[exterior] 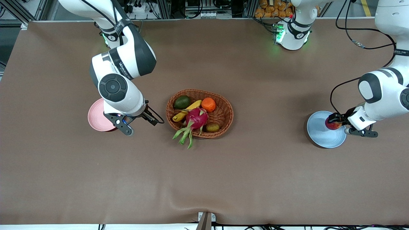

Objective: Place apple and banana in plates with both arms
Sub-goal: 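Carry the apple with the left gripper over the blue plate, then lower the apple onto the blue plate and open the left gripper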

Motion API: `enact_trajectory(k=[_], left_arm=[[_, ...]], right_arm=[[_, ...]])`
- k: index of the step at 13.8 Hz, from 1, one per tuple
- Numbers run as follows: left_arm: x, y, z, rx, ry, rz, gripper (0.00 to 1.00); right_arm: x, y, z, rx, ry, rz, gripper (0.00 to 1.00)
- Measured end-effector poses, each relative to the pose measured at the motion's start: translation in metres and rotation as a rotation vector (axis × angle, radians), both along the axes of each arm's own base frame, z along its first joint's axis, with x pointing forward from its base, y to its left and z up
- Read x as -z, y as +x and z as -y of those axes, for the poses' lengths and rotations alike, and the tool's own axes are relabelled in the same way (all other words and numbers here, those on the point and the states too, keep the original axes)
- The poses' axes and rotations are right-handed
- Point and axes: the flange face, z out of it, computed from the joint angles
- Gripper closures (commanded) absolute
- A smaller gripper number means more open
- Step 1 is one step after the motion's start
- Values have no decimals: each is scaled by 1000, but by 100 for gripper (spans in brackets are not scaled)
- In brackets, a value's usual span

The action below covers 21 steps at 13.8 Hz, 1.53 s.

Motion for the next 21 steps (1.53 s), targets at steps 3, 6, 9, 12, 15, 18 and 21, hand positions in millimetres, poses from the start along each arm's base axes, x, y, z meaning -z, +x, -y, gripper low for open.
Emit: enact_trajectory(k=[3, 6, 9, 12, 15, 18, 21], left_arm=[[7, 7, 2, -5, -13, -1, 76], [19, 8, 4, -30, -44, -12, 72], [22, 10, 5, -31, -49, -13, 1], [23, 10, 6, -30, -50, -15, 0], [21, 13, 7, -28, -50, -8, 0], [6, 25, 7, -24, -48, 20, 0], [-32, 45, 14, 1, -65, 21, 0]], right_arm=[[-7, -2, 1, 0, 3, 4, 0], [-8, -2, 1, 0, 3, 4, 0], [-8, -2, 1, 0, 3, 4, 0], [-8, -3, -1, -4, 4, 4, 0], [-8, -4, -2, -6, 4, 3, 0], [-9, -4, -2, -6, 4, 2, 0], [-11, -4, -2, -6, 5, 4, 0]])
